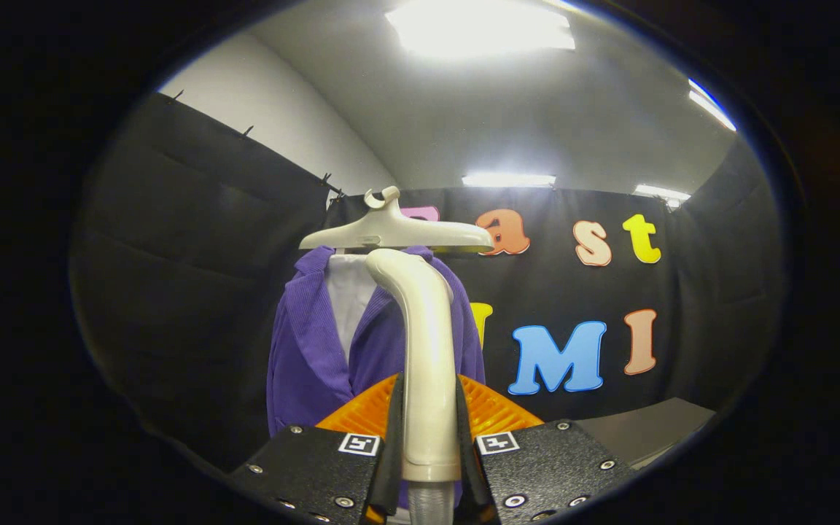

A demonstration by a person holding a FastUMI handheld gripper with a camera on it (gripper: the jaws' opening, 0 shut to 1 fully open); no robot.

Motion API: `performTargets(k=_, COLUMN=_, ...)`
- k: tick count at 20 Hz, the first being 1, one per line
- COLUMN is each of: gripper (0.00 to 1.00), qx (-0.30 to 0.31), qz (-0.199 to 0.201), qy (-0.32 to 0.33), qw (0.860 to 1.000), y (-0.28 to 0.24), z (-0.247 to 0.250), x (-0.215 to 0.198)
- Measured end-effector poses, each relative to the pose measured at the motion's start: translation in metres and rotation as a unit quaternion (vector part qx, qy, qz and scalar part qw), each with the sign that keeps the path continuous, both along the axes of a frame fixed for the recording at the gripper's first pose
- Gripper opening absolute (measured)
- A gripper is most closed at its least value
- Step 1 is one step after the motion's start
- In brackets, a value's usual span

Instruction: Iron the clothes twice with a garment steamer, once on the left side and once on the right side.

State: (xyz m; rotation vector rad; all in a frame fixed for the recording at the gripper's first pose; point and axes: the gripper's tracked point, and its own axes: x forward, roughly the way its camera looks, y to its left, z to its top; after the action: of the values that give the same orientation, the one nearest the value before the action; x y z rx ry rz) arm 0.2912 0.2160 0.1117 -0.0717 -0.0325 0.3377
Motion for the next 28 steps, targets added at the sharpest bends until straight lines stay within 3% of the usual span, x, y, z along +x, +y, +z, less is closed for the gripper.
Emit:
performTargets(k=4, gripper=0.34, qx=-0.008, qz=0.004, qy=0.014, qw=1.0, y=0.008, z=-0.024, x=0.005)
performTargets(k=28, gripper=0.34, qx=-0.039, qz=-0.032, qy=0.162, qw=0.986, y=-0.039, z=-0.213, x=-0.11)
